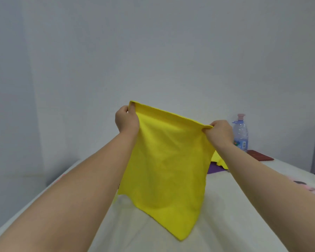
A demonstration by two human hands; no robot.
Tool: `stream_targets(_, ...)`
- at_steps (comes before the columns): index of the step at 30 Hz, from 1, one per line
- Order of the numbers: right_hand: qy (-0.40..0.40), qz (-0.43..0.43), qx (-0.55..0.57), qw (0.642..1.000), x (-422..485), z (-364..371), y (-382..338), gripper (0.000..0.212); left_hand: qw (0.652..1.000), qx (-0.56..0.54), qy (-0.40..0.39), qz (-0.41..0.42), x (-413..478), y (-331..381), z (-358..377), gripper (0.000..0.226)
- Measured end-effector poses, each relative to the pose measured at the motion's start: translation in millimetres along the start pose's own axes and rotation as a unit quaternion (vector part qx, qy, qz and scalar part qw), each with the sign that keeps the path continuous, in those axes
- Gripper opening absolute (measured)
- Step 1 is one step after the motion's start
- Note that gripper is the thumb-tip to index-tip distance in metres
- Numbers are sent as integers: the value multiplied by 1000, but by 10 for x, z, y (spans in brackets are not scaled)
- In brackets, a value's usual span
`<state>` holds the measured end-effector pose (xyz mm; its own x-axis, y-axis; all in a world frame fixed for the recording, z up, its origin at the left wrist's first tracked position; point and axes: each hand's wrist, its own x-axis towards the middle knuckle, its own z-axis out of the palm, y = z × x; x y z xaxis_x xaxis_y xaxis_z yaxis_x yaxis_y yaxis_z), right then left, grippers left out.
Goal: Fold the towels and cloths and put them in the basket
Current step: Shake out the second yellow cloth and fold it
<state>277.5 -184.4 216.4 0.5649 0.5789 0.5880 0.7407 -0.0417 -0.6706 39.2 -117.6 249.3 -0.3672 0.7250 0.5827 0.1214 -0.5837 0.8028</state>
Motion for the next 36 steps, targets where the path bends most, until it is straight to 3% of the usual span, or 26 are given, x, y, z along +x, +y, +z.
stream_targets(4,30,28,122,992,9,-245,-123,16,1000,-10,21,4,2,207,-176,48)
stream_targets(9,61,52,304,949,-76,-463,-457,25,997,-79,-4,-17,-77,492,-236,44)
stream_targets(11,71,36,318,945,-102,-525,-572,41,995,-97,-24,-29,-103,612,-243,41)
stream_targets(16,126,-4,335,934,-128,-657,-765,46,983,-155,-65,-74,-85,805,-208,26)
stream_targets(23,157,14,244,957,22,-633,-469,29,988,-104,-84,-83,-3,494,-45,20)
stream_targets(30,3,41,79,996,231,62,425,35,981,42,-144,-122,-44,-482,274,22)
stream_targets(36,-94,50,-67,992,336,787,1174,30,931,248,-242,-117,-106,-1490,567,19)
